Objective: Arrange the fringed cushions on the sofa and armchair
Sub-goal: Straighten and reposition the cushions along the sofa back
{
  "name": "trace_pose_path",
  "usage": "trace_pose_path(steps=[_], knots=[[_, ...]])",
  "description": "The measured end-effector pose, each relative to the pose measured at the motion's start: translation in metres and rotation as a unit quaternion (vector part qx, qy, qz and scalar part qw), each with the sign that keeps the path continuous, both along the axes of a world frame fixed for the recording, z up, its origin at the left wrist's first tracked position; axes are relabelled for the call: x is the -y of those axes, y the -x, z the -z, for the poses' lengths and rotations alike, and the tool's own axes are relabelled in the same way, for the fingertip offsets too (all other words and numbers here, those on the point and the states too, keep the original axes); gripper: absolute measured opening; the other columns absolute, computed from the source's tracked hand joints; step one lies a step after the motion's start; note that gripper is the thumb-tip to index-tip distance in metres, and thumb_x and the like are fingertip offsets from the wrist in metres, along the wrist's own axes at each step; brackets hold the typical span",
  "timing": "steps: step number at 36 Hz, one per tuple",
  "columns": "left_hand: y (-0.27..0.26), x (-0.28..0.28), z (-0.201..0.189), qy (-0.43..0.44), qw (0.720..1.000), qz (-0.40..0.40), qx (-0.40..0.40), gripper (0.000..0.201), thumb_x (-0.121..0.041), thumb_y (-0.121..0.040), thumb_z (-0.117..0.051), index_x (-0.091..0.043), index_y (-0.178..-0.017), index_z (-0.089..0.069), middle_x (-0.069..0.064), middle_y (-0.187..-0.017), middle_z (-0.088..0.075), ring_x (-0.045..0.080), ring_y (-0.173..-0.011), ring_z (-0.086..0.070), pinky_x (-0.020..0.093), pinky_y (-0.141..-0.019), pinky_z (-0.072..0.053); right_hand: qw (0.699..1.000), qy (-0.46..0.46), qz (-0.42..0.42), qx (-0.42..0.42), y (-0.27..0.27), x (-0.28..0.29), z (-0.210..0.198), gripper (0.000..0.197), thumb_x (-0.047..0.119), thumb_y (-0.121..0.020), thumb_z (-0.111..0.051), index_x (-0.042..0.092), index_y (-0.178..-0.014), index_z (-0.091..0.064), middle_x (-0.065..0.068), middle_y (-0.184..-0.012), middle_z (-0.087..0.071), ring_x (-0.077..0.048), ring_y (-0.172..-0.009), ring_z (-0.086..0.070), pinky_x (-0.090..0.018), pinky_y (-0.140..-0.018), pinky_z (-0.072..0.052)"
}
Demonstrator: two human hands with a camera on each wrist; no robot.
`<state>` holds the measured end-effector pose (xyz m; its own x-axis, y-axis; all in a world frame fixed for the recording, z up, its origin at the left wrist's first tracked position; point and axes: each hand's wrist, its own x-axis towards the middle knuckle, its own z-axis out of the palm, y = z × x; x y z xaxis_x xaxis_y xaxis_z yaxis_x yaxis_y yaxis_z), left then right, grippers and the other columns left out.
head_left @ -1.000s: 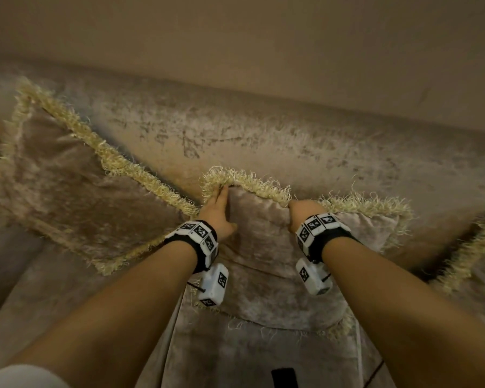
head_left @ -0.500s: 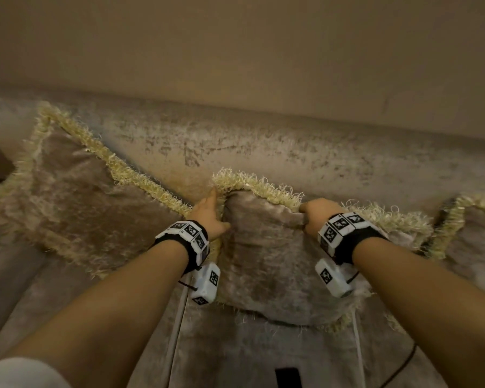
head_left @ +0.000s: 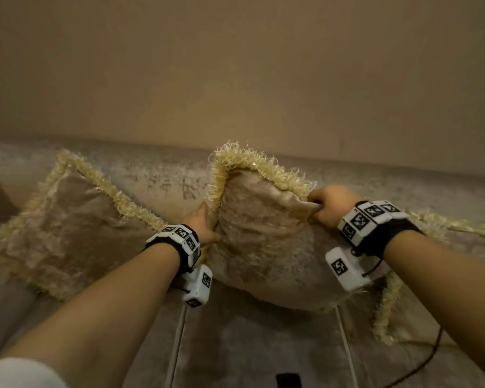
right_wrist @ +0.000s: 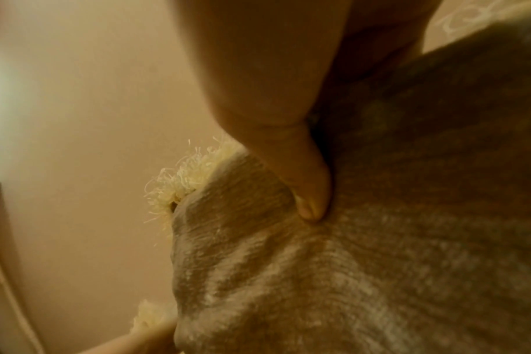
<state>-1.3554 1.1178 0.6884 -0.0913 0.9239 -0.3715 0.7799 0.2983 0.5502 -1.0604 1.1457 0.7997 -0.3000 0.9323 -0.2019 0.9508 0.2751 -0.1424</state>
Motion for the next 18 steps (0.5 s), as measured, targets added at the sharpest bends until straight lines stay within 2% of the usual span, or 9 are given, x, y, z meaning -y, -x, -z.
trace_pose_path(steps=[4,6,9,13,15,18], knots=[[-0.001,-0.004,-0.028,-0.034,0.996,0.016,0.087,0.098,-0.033,-0.063,-0.09,-0.018,-0.142,-0.034,0.004,-0.14,-0.049,0.03,-0.124,-0.051,0.045,-0.101,-0.045,0.999,-0.044,0.01,-0.029,-0.002,0.01,-0.035,0.015,0.027,-0.069,-0.077,0.021,-0.077,-0.065,0.002,-0.073,-0.063,-0.021,-0.073,-0.058,-0.03,-0.061,-0.046],[0.0,-0.005,-0.038,-0.058,0.992,-0.003,0.109,0.081,-0.029,-0.064,-0.089,-0.017,-0.132,-0.046,0.005,-0.128,-0.059,0.028,-0.114,-0.059,0.045,-0.096,-0.05,0.997,-0.055,0.019,-0.056,-0.003,0.014,-0.045,0.016,0.028,-0.067,-0.079,0.026,-0.075,-0.065,0.006,-0.073,-0.063,-0.018,-0.074,-0.058,-0.027,-0.062,-0.043],[-0.001,-0.007,-0.051,-0.095,0.994,-0.01,0.056,0.046,-0.032,-0.071,-0.084,-0.019,-0.109,-0.063,0.004,-0.105,-0.07,0.025,-0.092,-0.065,0.041,-0.084,-0.055,0.995,-0.056,0.034,-0.08,-0.007,0.016,-0.05,0.017,0.028,-0.066,-0.081,0.025,-0.078,-0.068,0.005,-0.075,-0.065,-0.017,-0.074,-0.06,-0.026,-0.062,-0.042],[-0.008,-0.008,-0.072,-0.112,0.992,0.057,-0.03,0.021,-0.038,-0.08,-0.074,-0.022,-0.085,-0.062,0.002,-0.085,-0.066,0.025,-0.082,-0.063,0.034,-0.07,-0.051,0.992,-0.05,0.068,-0.098,-0.022,0.018,-0.046,0.019,0.024,-0.067,-0.081,0.021,-0.081,-0.07,0.001,-0.077,-0.067,-0.019,-0.076,-0.062,-0.03,-0.065,-0.049],[-0.014,-0.008,-0.082,-0.116,0.988,0.084,-0.062,0.021,-0.038,-0.082,-0.072,-0.024,-0.076,-0.057,0.0,-0.078,-0.061,0.024,-0.077,-0.06,0.032,-0.065,-0.048,0.989,-0.043,0.085,-0.113,-0.032,0.02,-0.041,0.017,0.021,-0.067,-0.082,0.02,-0.081,-0.071,-0.001,-0.078,-0.067,-0.02,-0.077,-0.062,-0.031,-0.066,-0.049],[-0.023,-0.011,-0.096,-0.126,0.981,0.114,-0.096,0.023,-0.036,-0.083,-0.071,-0.019,-0.075,-0.057,0.001,-0.076,-0.059,0.023,-0.073,-0.057,0.031,-0.06,-0.044,0.984,-0.04,0.113,-0.134,-0.046,0.023,-0.03,0.019,0.018,-0.068,-0.083,0.019,-0.084,-0.073,-0.002,-0.08,-0.067,-0.021,-0.078,-0.061,-0.03,-0.069,-0.047]])
